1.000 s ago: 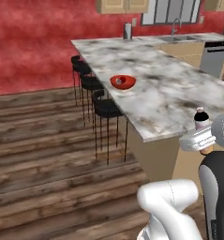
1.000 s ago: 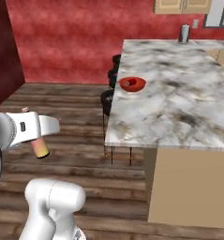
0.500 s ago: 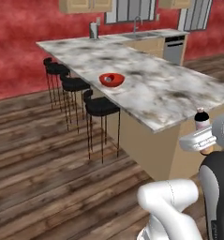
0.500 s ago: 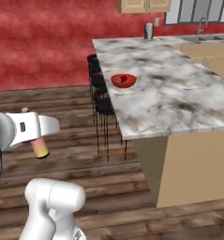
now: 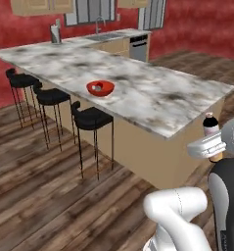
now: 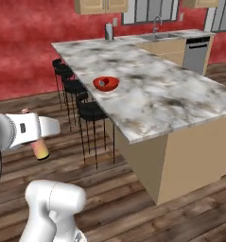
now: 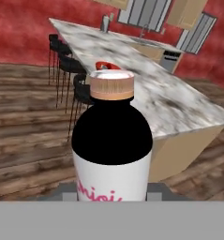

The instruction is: Open the fridge, grab two sodas, and place both sodas inside the bowl with ice on the dining counter.

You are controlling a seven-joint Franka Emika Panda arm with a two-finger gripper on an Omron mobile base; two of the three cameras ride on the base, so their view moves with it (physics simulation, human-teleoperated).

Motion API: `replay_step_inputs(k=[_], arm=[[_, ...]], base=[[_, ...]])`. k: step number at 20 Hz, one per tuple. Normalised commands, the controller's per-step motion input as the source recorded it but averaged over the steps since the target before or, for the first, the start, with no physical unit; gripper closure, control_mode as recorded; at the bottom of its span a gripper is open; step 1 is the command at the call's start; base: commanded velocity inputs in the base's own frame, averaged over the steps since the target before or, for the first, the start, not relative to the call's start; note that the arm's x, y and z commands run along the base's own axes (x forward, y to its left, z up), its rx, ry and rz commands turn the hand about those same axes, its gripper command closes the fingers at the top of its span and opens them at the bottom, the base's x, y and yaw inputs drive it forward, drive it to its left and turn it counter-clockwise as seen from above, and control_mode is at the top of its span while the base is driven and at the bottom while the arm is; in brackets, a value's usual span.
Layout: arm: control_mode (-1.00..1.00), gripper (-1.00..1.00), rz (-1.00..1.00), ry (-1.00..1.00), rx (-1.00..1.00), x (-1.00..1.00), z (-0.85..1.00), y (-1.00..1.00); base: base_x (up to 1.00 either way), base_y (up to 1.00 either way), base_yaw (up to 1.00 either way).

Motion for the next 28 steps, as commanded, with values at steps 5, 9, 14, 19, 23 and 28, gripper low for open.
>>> replay_step_inputs(k=[5,9,14,19,23,28], arm=[[1.00,1.00,0.00,0.00,0.00,0.00,0.00,0.00],[1.00,1.00,0.00,0.00,0.00,0.00,0.00,0.00],[1.00,1.00,0.00,0.00,0.00,0.00,0.00,0.00],[1.00,1.00,0.00,0.00,0.00,0.00,0.00,0.00],[1.00,1.00,0.00,0.00,0.00,0.00,0.00,0.00],[1.00,1.00,0.00,0.00,0.00,0.00,0.00,0.00]], base=[[0.40,0.89,-0.42],[0.39,0.95,-0.40],[0.43,0.98,-0.39],[0.45,0.87,-0.43],[0.44,0.80,-0.46],[0.38,0.80,-0.45]])
